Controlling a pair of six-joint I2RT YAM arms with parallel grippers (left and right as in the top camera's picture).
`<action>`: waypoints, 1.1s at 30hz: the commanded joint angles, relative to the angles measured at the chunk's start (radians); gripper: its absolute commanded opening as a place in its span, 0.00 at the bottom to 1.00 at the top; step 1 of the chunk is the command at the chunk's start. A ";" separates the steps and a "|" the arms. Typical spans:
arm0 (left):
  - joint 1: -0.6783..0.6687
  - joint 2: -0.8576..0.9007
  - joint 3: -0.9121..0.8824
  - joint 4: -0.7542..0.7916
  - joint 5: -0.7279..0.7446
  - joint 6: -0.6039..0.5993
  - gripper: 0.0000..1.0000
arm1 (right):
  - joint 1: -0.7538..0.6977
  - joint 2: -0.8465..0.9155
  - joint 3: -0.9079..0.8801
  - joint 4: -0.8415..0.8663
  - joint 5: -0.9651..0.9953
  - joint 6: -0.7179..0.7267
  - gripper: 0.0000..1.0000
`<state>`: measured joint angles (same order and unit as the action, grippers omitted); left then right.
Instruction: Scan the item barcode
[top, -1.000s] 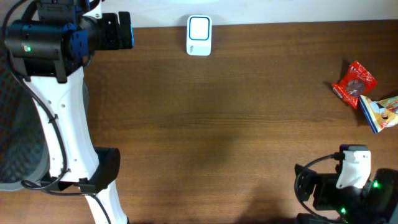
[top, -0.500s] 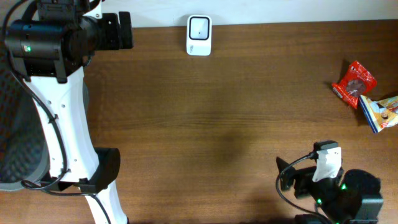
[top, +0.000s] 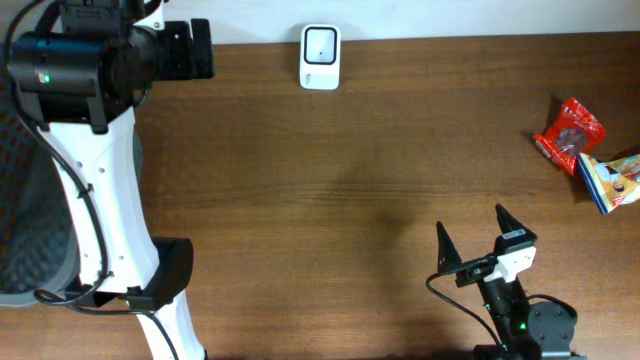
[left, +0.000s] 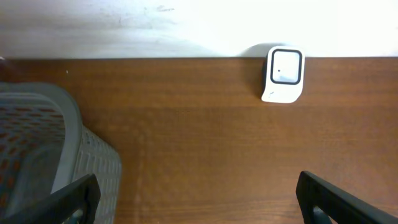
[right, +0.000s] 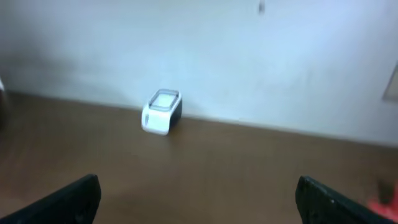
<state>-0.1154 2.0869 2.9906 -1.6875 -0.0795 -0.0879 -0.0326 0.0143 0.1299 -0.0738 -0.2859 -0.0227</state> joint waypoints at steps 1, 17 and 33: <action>0.002 -0.010 0.007 0.000 -0.004 -0.002 0.99 | 0.008 -0.011 -0.048 0.064 0.010 -0.001 0.98; 0.002 -0.010 0.007 0.000 -0.004 -0.002 0.99 | 0.007 -0.011 -0.124 0.001 0.167 0.000 0.98; 0.002 -0.010 0.007 0.000 -0.004 -0.002 0.99 | 0.007 -0.011 -0.124 0.003 0.160 0.064 0.99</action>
<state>-0.1154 2.0869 2.9906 -1.6875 -0.0795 -0.0879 -0.0326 0.0113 0.0139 -0.0677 -0.1284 0.0288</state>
